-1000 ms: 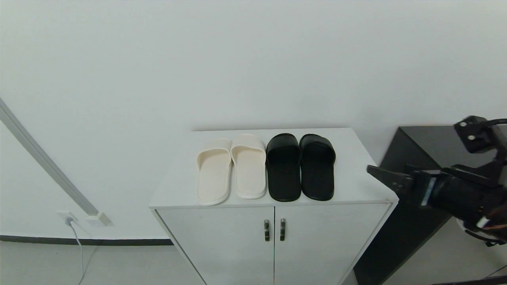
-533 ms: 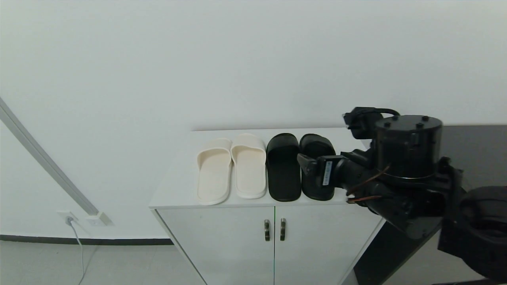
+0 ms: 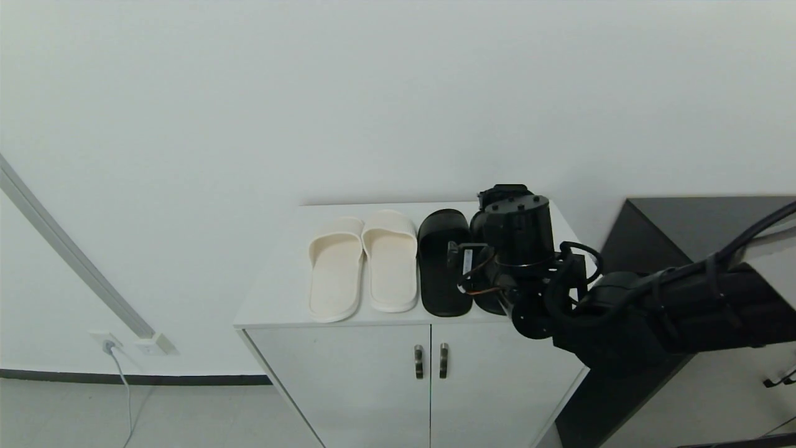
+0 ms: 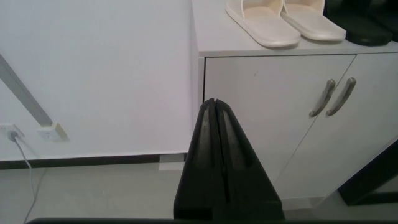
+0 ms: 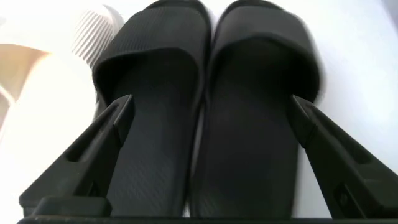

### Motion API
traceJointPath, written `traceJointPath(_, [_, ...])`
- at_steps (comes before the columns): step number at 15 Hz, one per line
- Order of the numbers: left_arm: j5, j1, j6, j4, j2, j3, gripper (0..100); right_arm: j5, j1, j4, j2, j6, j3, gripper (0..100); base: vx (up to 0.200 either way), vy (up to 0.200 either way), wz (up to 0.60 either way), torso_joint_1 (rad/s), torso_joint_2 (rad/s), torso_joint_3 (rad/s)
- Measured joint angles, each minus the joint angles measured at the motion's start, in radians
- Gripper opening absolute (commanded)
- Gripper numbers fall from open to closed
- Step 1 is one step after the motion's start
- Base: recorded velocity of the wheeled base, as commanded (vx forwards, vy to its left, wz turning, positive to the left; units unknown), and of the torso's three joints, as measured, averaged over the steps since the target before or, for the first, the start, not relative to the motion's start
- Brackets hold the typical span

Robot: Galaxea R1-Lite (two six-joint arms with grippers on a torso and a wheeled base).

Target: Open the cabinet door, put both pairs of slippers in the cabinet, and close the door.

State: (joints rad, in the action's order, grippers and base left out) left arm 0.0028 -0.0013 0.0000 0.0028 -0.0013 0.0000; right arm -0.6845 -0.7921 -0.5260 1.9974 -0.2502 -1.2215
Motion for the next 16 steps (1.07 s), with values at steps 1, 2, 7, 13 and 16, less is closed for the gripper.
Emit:
traceJointPath(1, [0.0, 0.0, 0.0, 0.0, 0.0, 0.0, 0, -0.001, 0.01, 0.0, 0.026, 0.001, -0.026, 100, 0.0, 0.0, 0.0, 0.0, 0.0, 0.0])
traceJointPath(2, [0.0, -0.001, 0.0, 0.0, 0.0, 0.0, 0, -0.001, 0.02, 0.0, 0.051, 0.004, -0.056, 100, 0.0, 0.0, 0.0, 0.0, 0.0, 0.0])
traceJointPath(7, [0.0, 0.0, 0.0, 0.0, 0.0, 0.0, 0, -0.003, 0.062, 0.013, 0.155, 0.044, -0.186, 100, 0.0, 0.0, 0.0, 0.0, 0.0, 0.0])
traceJointPath(13, [0.0, 0.0, 0.0, 0.0, 0.0, 0.0, 0, -0.014, 0.092, 0.081, 0.252, 0.051, -0.354, 100, 0.0, 0.0, 0.0, 0.0, 0.0, 0.0])
traceJointPath(16, [0.0, 0.0, 0.0, 0.0, 0.0, 0.0, 0, -0.022, 0.094, 0.106, 0.284, 0.053, -0.413, 0, 0.0, 0.0, 0.0, 0.0, 0.0, 0.0])
